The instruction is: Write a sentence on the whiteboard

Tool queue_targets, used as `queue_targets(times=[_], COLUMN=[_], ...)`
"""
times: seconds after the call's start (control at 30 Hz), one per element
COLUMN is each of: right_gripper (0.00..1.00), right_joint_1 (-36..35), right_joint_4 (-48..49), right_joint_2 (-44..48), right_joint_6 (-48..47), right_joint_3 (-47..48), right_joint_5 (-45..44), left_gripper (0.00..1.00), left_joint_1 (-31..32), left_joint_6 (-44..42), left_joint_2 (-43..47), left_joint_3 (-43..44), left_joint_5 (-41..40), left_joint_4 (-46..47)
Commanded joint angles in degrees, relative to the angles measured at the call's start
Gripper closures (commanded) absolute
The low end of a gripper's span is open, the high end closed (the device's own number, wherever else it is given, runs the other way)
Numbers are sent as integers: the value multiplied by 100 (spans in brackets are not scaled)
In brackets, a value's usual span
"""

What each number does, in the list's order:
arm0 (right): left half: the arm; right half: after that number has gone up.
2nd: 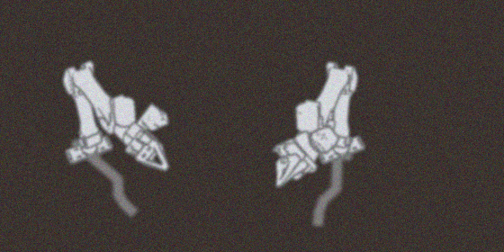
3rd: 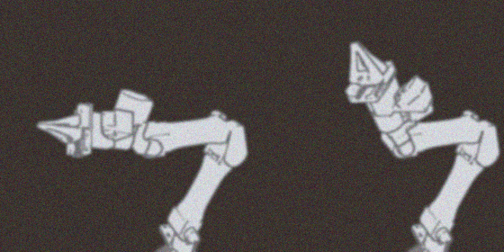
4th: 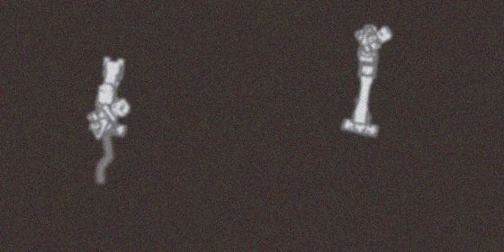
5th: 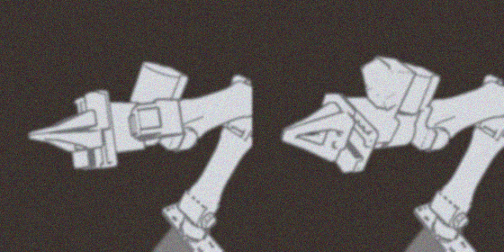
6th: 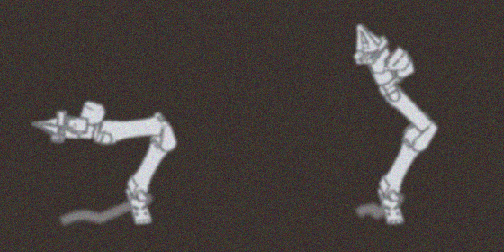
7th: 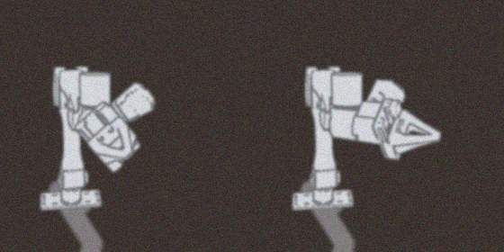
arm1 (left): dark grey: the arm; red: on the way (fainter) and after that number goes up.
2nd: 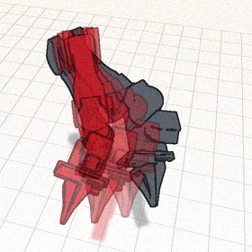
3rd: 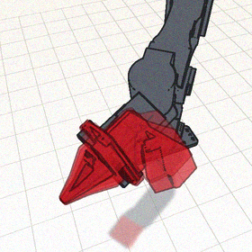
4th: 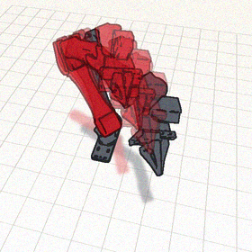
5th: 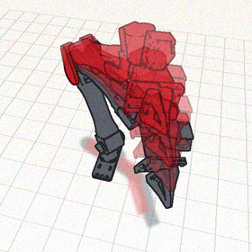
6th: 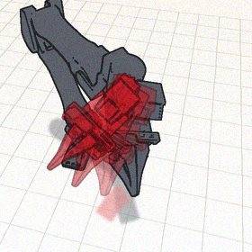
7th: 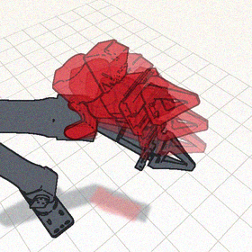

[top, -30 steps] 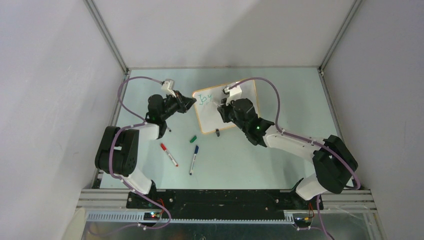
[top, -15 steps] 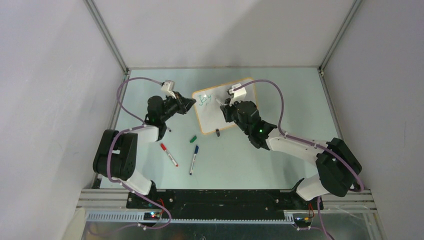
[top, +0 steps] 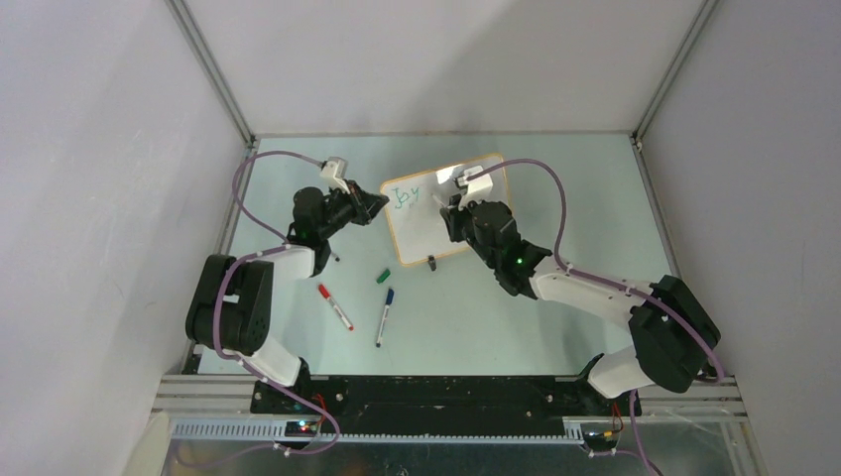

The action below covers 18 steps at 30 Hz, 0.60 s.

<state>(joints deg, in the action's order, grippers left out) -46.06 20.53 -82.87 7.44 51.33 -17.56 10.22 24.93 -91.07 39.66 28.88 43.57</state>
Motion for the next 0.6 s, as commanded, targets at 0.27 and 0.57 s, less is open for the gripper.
queue_targets(times=[0.27,0.57], right_gripper=[100,100], right_joint_1=[557,361], right_joint_4=[-440,-736], right_joint_2=[-144,-491], right_joint_6=[422,236], right_joint_3=[591,915], right_joint_5=[851,939], left_gripper=[96,96], left_joint_1=[-2,2], left_joint_6=[-289,-303], left_joint_2=[6,23], left_joint_3=[99,70], left_joint_5=[-42,-33], left_joint_4=[24,68])
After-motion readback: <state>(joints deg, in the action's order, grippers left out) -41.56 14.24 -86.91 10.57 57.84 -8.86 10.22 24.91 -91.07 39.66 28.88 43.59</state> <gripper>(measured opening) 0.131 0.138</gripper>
